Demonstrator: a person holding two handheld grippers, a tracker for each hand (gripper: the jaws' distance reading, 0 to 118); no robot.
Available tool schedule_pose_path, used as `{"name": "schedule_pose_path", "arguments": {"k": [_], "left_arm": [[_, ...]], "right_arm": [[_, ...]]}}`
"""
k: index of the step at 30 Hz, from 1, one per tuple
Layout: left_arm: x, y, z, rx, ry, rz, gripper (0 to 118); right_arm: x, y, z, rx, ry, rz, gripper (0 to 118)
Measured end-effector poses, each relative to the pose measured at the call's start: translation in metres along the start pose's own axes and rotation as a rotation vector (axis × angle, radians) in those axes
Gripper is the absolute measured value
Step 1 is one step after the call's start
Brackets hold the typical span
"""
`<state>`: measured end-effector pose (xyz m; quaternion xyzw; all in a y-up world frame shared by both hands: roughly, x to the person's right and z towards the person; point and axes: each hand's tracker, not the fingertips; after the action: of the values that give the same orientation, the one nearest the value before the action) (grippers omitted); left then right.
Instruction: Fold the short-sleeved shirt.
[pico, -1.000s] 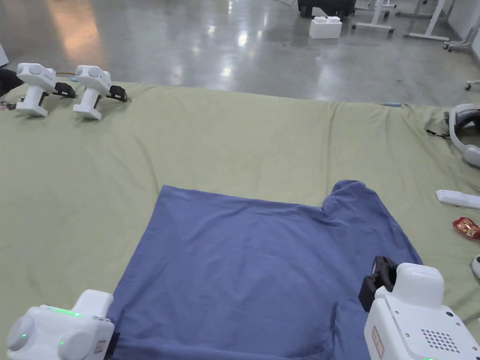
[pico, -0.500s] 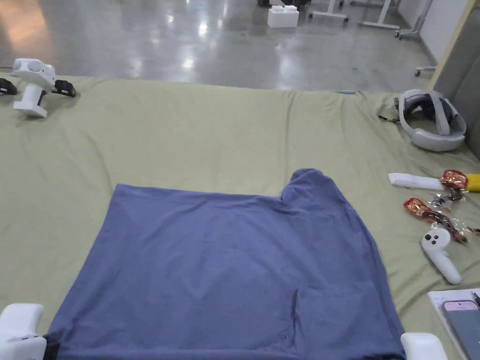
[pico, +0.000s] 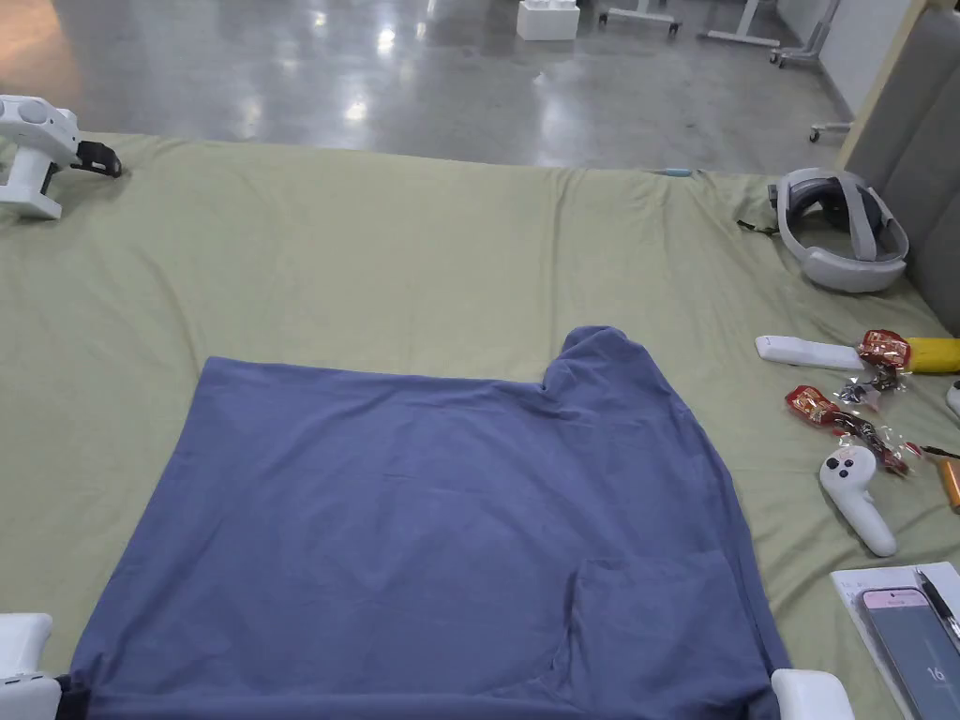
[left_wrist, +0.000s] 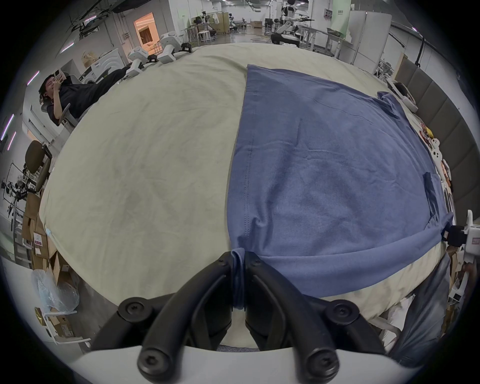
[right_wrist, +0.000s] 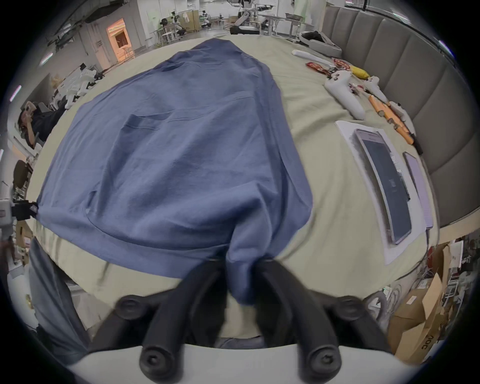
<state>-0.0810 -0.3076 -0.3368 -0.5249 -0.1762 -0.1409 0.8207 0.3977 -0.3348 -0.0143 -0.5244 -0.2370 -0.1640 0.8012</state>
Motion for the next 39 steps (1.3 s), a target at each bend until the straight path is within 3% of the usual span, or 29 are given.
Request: {"name": "schedule_pose_path", "arguments": {"k": [6, 11, 20, 29, 36, 39], "left_arm": [[-0.011, -0.006, 0.003, 0.040, -0.043, 0.088, 10], [-0.015, 0.007, 0.016, 0.135, -0.073, 0.108, 10], [0.009, 0.091, 0.035, 0.272, -0.049, 0.114, 10], [0.005, 0.162, -0.013, 0.239, -0.075, 0.206, 10], [0.015, 0.180, -0.060, 0.160, -0.048, 0.173, 10], [0.013, 0.185, -0.073, 0.149, -0.045, 0.166, 10]], "right_arm": [[-0.005, -0.001, 0.017, 0.009, -0.032, 0.018, 9], [0.000, 0.011, 0.043, 0.104, -0.008, -0.046, 9], [-0.011, 0.093, 0.057, 0.221, -0.003, 0.016, 9], [0.001, 0.181, 0.001, 0.215, 0.000, -0.029, 9], [-0.002, 0.203, -0.052, 0.144, -0.007, -0.037, 9], [-0.004, 0.204, -0.060, 0.126, -0.033, -0.011, 17]]}}
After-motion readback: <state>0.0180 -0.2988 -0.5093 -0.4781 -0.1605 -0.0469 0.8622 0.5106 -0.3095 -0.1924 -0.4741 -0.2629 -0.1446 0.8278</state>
